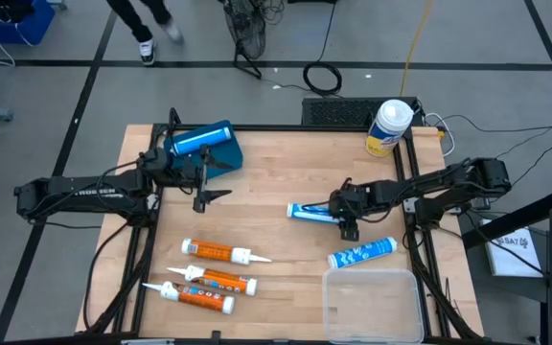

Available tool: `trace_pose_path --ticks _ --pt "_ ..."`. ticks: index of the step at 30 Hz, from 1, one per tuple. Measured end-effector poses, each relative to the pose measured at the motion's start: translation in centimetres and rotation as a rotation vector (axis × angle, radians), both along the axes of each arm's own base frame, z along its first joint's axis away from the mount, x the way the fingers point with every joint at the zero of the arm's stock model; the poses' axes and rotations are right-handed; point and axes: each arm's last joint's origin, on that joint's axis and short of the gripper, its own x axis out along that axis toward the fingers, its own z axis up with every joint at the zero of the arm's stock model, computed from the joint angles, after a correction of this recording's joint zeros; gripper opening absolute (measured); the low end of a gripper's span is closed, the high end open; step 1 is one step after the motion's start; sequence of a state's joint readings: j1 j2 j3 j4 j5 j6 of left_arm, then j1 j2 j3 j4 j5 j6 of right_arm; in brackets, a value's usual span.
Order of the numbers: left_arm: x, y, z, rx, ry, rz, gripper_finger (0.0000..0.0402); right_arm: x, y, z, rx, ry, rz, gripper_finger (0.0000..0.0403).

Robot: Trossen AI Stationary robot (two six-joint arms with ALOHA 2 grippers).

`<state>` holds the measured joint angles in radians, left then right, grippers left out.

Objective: Pick & place silicon tubes, Sealant and Lysol wipes
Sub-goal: Put the top blue sealant into the blue bin

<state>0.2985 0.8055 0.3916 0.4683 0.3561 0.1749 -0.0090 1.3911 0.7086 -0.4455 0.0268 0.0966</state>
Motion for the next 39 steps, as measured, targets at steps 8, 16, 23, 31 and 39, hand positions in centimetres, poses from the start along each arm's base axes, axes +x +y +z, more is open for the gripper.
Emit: trace_pose_path --ticks 8,16,23,31,39 --pt "0.0 0.0 0.0 0.0 0.0 0.0 0.0321 -0.3 -0.1 -1.3 -0.021 -0.068 -0.025 0.0362" --pt "0.0 0.0 0.0 0.0 0.0 0.0 0.031 -0.4 -0.1 -1.2 -0.022 -0.086 -0.032 0.0379" --pt "0.0 0.0 0.0 0.0 0.0 0.0 0.0309 1.2 -0.4 0.4 -0.092 -0.202 -0.006 0.0379" --pt "0.0 0.0 0.0 0.0 0.0 0.0 0.0323 2.4 -1.5 -1.6 -0.1 -0.186 -0.012 0.0379" --pt "0.0 0.0 0.0 0.0 0.001 0.0 0.0315 3.0 -1.2 -3.9 -0.036 -0.116 -0.01 0.037"
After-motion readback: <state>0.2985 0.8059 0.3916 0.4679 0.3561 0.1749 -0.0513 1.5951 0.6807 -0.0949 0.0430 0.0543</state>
